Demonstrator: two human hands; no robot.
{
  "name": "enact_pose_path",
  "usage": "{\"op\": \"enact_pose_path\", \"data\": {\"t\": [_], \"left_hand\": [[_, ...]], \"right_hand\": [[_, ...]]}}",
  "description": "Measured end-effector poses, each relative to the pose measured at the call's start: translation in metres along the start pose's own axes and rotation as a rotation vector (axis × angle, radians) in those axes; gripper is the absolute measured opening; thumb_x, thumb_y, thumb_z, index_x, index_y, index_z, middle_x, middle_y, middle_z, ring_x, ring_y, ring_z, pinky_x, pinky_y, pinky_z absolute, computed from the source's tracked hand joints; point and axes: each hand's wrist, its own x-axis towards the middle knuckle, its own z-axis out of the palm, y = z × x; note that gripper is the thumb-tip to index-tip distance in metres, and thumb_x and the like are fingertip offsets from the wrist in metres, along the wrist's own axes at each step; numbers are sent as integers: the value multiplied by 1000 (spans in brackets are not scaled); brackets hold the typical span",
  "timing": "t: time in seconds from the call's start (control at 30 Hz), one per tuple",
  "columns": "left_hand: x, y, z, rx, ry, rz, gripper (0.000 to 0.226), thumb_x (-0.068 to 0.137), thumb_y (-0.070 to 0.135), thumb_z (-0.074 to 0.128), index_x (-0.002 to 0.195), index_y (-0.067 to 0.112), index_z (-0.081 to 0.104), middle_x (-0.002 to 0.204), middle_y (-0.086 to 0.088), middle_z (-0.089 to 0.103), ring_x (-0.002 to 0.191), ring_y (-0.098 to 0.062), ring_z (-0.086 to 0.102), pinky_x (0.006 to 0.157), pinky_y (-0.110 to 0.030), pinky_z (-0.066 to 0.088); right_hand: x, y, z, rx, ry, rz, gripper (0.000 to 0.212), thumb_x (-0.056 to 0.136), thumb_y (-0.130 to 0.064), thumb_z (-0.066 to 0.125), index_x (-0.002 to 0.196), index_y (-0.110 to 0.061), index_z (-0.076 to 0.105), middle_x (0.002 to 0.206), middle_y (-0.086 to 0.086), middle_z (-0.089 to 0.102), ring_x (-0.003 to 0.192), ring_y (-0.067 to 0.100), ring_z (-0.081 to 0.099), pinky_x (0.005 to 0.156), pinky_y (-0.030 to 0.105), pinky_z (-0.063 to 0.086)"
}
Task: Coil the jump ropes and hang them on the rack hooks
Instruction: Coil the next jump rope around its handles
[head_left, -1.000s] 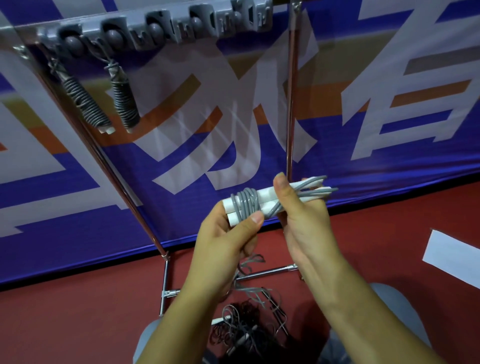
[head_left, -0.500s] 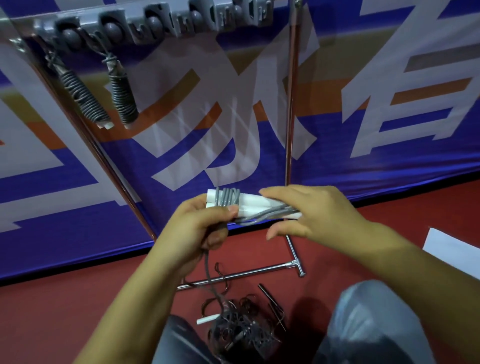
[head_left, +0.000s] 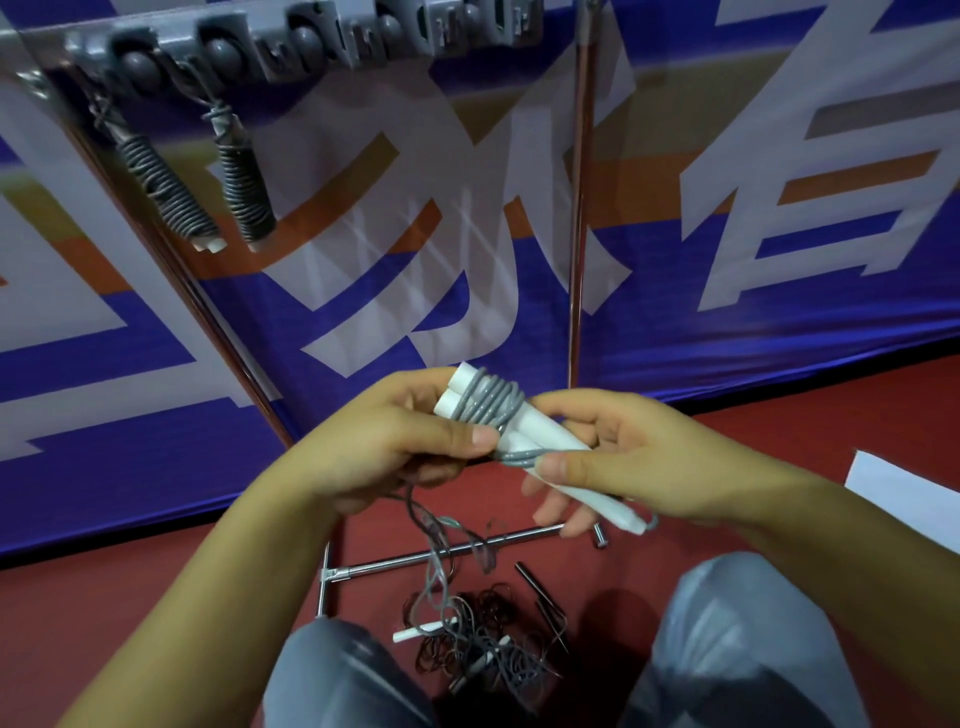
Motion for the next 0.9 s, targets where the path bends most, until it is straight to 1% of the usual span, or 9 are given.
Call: {"op": "enact_pose_path", "data": {"t": [0.13, 0.3, 0.4, 0.53, 0.6, 0.67, 0.77, 0.83, 0.9], "left_hand": [[-2, 3, 6, 50, 57, 90, 24, 75, 21, 70, 99, 18, 71, 64, 5, 59, 47, -5, 44, 44, -15, 34], [-5, 8, 18, 154, 294, 23, 23, 73, 19, 71, 95, 11, 67, 64, 6, 66, 49, -4, 51, 48, -15, 42], [-8, 15, 23, 278, 376, -61, 20, 73, 27, 68, 80, 7, 69, 50, 5, 59, 43, -3, 50, 46, -13, 40], [-10, 16, 20, 402, 463, -106, 14, 88, 14, 65, 77, 6, 70, 44, 3, 56, 39, -3, 48, 43, -11, 38], [-11, 11, 22, 551, 572, 4, 11, 86, 15, 68, 75, 14, 69, 48, 1, 59, 42, -3, 52, 45, -12, 41], [-11, 3, 25, 895, 653, 294, 11, 87, 16, 67, 77, 15, 66, 63, 3, 62, 56, -4, 58, 55, -15, 45], [-8, -15, 23, 1258, 619, 572, 21, 90, 21, 55, 85, 4, 65, 88, -3, 61, 71, -15, 56, 58, -31, 48], [-5, -24, 23, 1192, 626, 604, 20, 92, 20, 53, 85, 4, 63, 89, -3, 61, 72, -17, 57, 59, -32, 48], [-4, -26, 27, 927, 668, 548, 7, 89, 20, 58, 85, 16, 61, 85, 6, 62, 71, -12, 57, 63, -26, 48]], "right_hand": [[-4, -2, 6, 155, 79, -67, 50, 71, -21, 65, 116, -36, 48, 90, 15, 72, 75, 29, 72, 62, 36, 58], [-7, 5, 11, 105, 197, -155, 66, 73, -21, 66, 122, -57, 42, 89, 11, 72, 76, 28, 72, 66, 32, 58], [-5, 11, 13, 69, 327, -186, 59, 80, -11, 67, 116, -55, 52, 85, 6, 72, 74, 26, 72, 69, 32, 58], [-1, 18, 13, 14, 436, -162, 58, 84, -4, 66, 111, -54, 56, 88, -4, 74, 69, 20, 71, 66, 26, 56], [1, 20, 15, 16, 453, -145, 57, 85, -4, 66, 111, -54, 57, 93, -4, 73, 67, 17, 71, 65, 23, 54], [3, 20, 16, 41, 474, -142, 55, 85, -2, 65, 113, -50, 56, 89, -6, 73, 65, 15, 70, 63, 23, 54], [3, 14, 14, 116, 490, -160, 53, 84, -1, 63, 114, -44, 56, 80, -5, 74, 63, 16, 70, 61, 24, 56], [3, 8, 16, 186, 476, -168, 50, 81, -5, 63, 114, -41, 56, 76, 2, 74, 62, 19, 70, 61, 26, 57], [3, 4, 18, 262, 450, -173, 50, 73, -13, 64, 115, -38, 56, 74, 8, 73, 61, 21, 70, 61, 29, 58]]}}
